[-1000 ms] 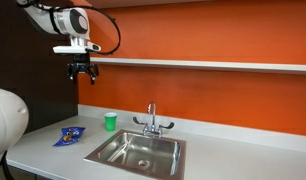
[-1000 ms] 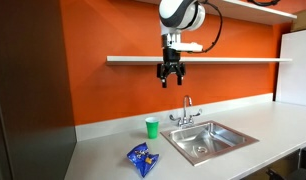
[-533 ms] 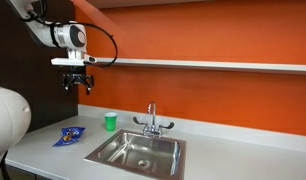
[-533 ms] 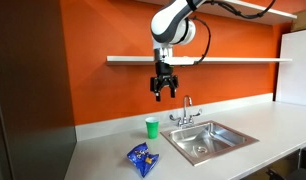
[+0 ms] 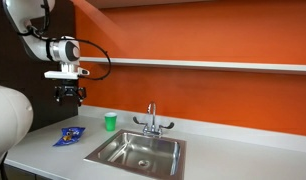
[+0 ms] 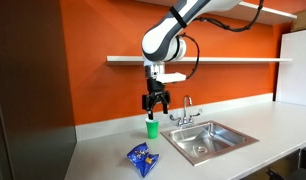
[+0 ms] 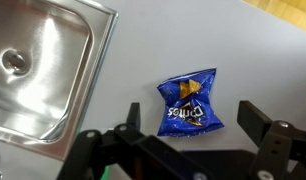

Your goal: Put the blue packet in the sink.

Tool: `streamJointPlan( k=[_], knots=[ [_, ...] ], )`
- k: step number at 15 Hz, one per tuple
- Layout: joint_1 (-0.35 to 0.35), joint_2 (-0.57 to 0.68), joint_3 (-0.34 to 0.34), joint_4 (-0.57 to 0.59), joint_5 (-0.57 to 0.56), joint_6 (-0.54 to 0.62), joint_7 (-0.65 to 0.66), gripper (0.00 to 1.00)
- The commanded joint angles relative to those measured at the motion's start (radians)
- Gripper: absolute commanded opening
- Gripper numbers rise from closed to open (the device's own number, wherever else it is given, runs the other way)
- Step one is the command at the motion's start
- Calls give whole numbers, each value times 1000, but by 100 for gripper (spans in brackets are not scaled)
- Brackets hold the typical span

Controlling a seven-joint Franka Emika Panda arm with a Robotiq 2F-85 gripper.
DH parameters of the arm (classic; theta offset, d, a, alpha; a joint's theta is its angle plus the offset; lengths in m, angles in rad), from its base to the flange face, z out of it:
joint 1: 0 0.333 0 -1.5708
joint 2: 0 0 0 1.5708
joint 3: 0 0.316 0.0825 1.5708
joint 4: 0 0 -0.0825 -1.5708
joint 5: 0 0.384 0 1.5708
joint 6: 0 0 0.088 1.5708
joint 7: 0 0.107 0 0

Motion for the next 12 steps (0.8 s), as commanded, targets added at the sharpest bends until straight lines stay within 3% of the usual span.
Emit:
streamJointPlan(
  k=[1, 6, 12],
  knots=[
    [11, 57, 12, 0, -4, 81, 13, 100],
    [19, 159, 0, 0, -38, 194, 33, 100],
    [31, 260, -14, 10, -86, 244, 46, 100]
  ],
)
